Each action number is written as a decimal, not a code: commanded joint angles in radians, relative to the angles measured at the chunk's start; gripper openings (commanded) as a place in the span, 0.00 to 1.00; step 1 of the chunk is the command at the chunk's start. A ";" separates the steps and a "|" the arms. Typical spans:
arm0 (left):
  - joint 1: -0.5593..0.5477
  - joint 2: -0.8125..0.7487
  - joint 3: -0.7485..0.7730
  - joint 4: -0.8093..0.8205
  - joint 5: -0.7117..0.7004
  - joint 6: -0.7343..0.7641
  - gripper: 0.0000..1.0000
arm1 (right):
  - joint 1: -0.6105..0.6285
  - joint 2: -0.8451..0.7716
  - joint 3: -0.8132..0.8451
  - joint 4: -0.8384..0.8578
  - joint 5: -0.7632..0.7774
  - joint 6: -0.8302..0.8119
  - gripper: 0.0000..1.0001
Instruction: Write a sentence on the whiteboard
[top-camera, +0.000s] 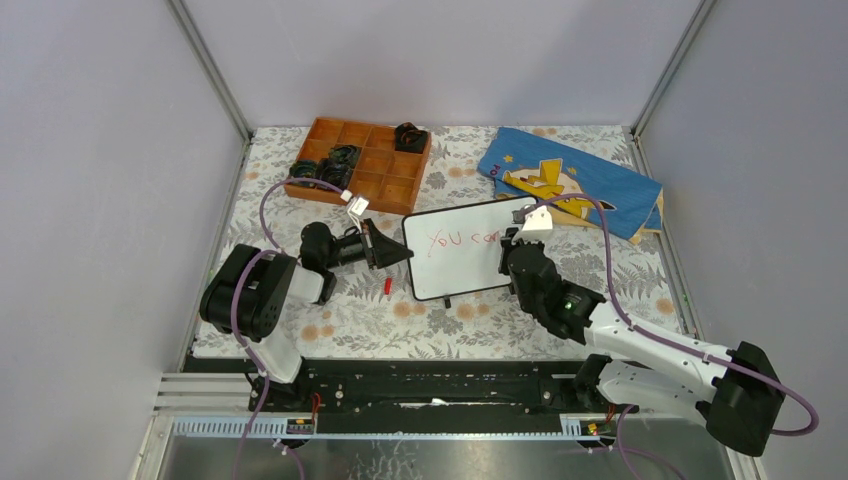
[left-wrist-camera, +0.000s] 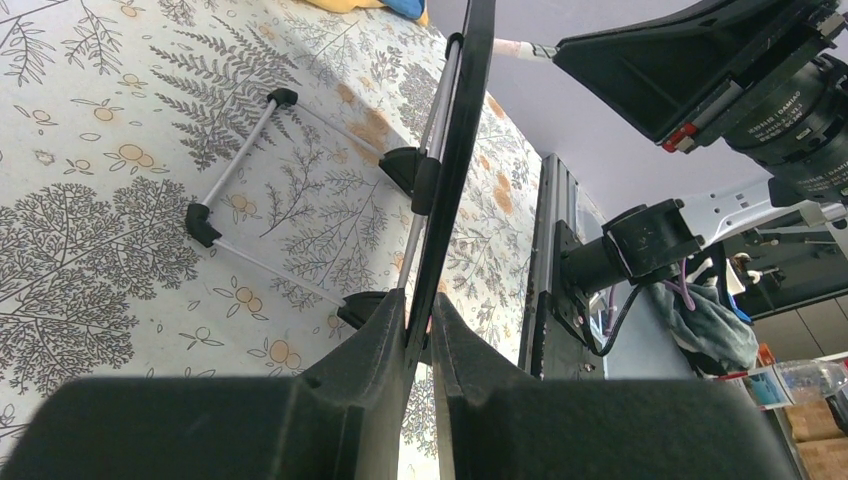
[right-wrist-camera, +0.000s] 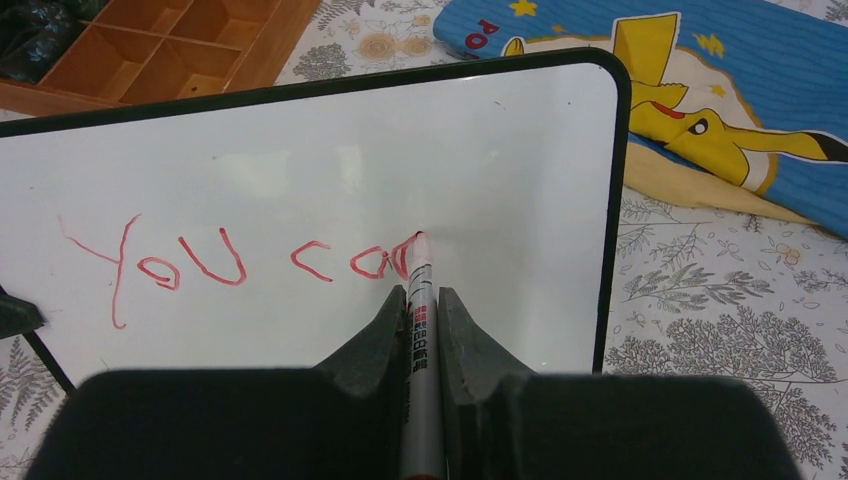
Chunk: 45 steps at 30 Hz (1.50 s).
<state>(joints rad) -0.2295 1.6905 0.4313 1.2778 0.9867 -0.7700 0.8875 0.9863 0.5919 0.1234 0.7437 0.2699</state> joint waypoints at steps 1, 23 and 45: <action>-0.007 -0.014 0.021 -0.012 0.008 0.028 0.20 | -0.024 -0.001 0.045 0.038 0.037 -0.013 0.00; -0.010 -0.015 0.023 -0.024 0.006 0.036 0.20 | -0.032 -0.046 -0.013 -0.029 -0.041 0.020 0.00; -0.013 -0.026 0.021 -0.040 0.003 0.046 0.20 | -0.033 -0.106 -0.017 -0.109 -0.020 0.059 0.00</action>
<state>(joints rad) -0.2348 1.6844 0.4313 1.2621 0.9871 -0.7517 0.8631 0.9321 0.5617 0.0204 0.7143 0.3126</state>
